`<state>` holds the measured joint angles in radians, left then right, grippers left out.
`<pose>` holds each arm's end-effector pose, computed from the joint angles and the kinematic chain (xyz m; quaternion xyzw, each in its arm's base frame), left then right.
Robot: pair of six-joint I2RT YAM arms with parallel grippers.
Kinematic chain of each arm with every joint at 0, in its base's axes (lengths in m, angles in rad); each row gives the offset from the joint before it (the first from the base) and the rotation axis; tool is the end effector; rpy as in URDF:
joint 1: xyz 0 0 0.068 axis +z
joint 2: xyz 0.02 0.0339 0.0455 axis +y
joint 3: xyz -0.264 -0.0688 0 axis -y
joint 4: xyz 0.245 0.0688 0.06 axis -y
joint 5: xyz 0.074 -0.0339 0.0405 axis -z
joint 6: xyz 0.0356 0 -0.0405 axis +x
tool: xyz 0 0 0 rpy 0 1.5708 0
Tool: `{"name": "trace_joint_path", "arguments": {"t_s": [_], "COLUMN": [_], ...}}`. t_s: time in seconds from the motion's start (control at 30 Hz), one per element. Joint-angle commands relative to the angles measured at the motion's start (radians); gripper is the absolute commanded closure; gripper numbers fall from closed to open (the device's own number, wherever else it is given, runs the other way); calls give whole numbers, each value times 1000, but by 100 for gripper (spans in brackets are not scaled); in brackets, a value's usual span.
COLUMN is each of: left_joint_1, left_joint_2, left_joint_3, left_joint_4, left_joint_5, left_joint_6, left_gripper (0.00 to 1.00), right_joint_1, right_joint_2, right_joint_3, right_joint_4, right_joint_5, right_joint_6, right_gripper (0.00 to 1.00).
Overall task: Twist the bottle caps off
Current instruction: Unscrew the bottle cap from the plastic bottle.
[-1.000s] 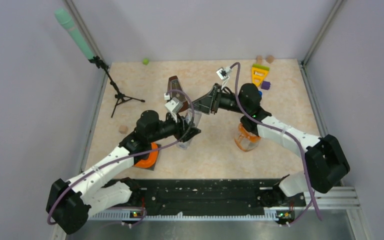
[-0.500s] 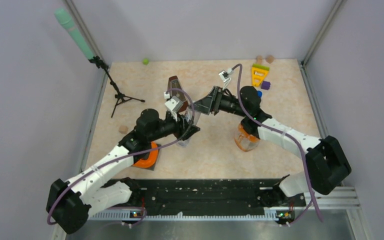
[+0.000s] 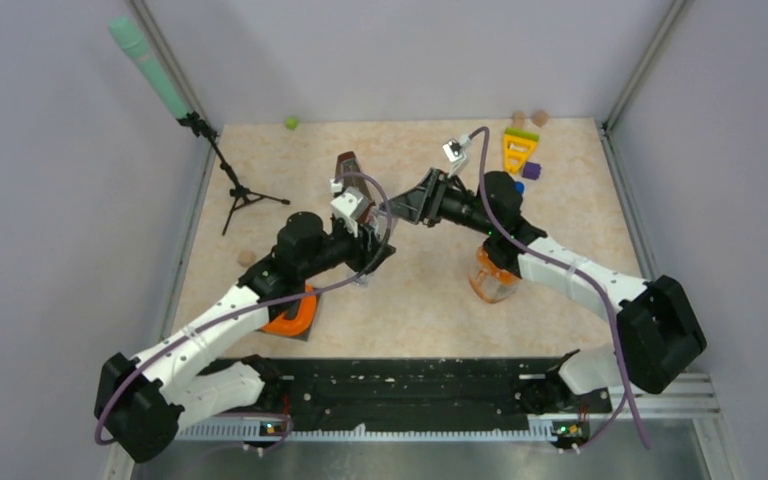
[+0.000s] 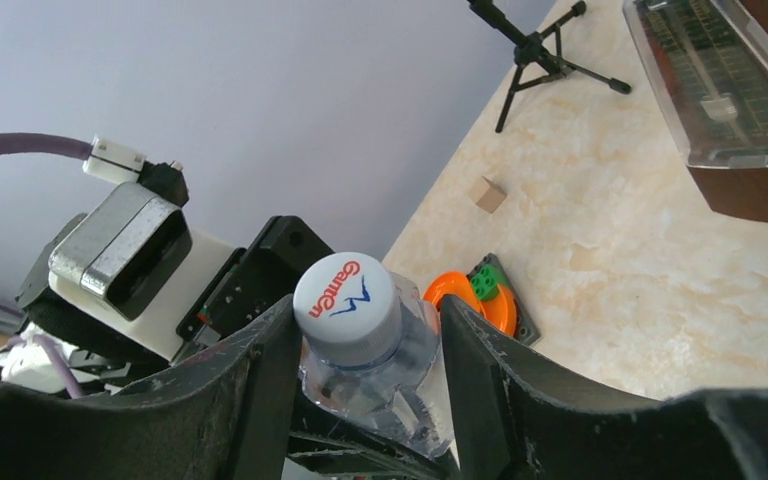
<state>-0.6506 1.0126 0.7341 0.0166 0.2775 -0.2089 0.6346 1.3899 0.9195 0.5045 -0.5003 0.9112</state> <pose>0.1825 -0.1512 0.2997 0.2543 0.7482 -0.3509 0.5023 0.2502 0.2054 0.3192 -0.0835 0.6914 0.6096 0.3786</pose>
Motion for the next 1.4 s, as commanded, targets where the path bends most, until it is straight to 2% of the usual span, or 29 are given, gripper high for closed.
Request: {"name": "trace_joint_path", "arguments": {"t_s": [0.0, 0.33, 0.43, 0.47, 0.57, 0.73, 0.83, 0.9, 1.1, 1.17, 1.27, 1.37], "left_joint_1": [-12, -25, -29, -30, -31, -31, -30, -31, -31, -31, -30, -31], "left_joint_2": [14, 53, 68, 71, 71, 71, 79, 84, 67, 58, 49, 48], "left_joint_3": [56, 71, 86, 89, 90, 85, 73, 71, 50, 35, 25, 32], "left_joint_4": [29, 29, 17, 17, 15, 38, 58, 62, 94, 105, 110, 88], "left_joint_5": [-43, -20, -15, -16, -31, -29, -28, -20, -3, -10, -5, -3], "left_joint_6": [29, 30, 39, 39, 37, 28, 22, 13, -11, -15, -16, -12], "left_gripper": [100, 100, 100, 100, 100, 100, 100, 100, 100, 100, 100, 100], "right_joint_1": [1, 0, 0, 0, 0, 0, 0, 0, 1, 0, 0, 1], "right_joint_2": [-13, 4, 11, 15, 23, 29, 32, 32, 37, 42, 42, 28], "right_joint_3": [83, 85, 86, 86, 86, 74, 71, 70, 65, 62, 45, 19], "right_joint_4": [-52, -22, -19, -18, -16, -5, 2, -4, 3, 12, 35, 78], "right_joint_5": [76, 71, 65, 59, 30, 19, 15, 13, 3, 0, 2, 3], "right_joint_6": [-29, 12, 9, 10, 12, 19, 19, 18, 20, 25, 40, 55], "right_gripper": [49, 58, 74, 76, 69, 66, 69, 61, 59, 63, 87, 86]}}
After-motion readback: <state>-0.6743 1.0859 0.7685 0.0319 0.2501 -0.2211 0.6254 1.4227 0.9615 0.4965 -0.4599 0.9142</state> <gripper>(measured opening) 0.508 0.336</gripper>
